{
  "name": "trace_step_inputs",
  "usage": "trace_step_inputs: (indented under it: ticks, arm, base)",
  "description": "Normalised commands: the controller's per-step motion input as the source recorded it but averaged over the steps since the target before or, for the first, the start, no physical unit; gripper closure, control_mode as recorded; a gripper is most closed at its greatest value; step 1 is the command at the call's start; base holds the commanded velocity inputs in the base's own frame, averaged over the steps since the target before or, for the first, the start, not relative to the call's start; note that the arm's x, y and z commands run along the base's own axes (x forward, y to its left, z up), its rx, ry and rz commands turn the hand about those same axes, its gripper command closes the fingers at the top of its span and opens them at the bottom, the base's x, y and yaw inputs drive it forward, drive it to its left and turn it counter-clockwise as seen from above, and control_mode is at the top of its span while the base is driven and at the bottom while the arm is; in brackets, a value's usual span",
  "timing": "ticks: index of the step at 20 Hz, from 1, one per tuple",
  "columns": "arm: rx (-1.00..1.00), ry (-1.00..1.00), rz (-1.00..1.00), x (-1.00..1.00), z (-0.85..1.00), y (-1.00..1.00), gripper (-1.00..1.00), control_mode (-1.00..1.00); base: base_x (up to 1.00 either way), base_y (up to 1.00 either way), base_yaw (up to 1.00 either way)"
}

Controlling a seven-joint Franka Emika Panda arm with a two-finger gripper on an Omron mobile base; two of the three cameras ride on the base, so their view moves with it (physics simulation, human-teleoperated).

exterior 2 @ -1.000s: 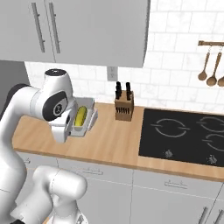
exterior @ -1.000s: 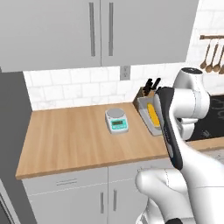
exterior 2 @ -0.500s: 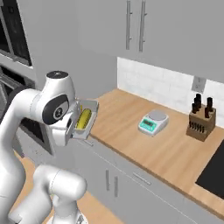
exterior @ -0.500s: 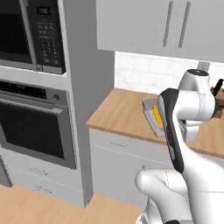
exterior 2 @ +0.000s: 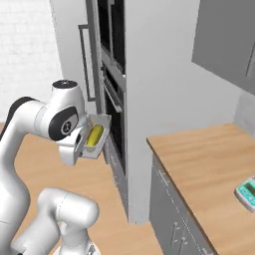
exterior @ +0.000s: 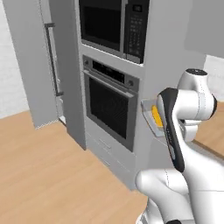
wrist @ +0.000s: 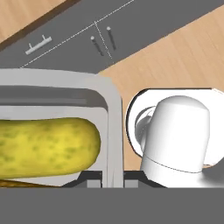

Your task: Take the meat container that has the fish and place it on the second highest rack of the freezer. Then take the vegetable container that has the cucumber and corn and place it on the highest rack of the freezer.

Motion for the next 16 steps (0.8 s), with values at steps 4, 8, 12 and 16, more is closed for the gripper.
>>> trace_step_inputs:
  ticks: [4, 8, 12, 16]
  arm:
    - [0.0, 0.0, 0.0, 0.0, 0.0, 0.0, 1.0, 1.0]
    - [0.0, 0.0, 0.0, 0.0, 0.0, 0.0, 1.0, 1.0]
    - [0.0, 0.0, 0.0, 0.0, 0.0, 0.0, 1.0, 1.0]
    - [0.0, 0.0, 0.0, 0.0, 0.0, 0.0, 1.0, 1.0]
  base:
    - [0.34, 0.42, 0.58]
    - [0.94, 0.38, 0.34]
    - [1.0, 0.64, 0.0]
    - [1.0, 0.74, 0.03]
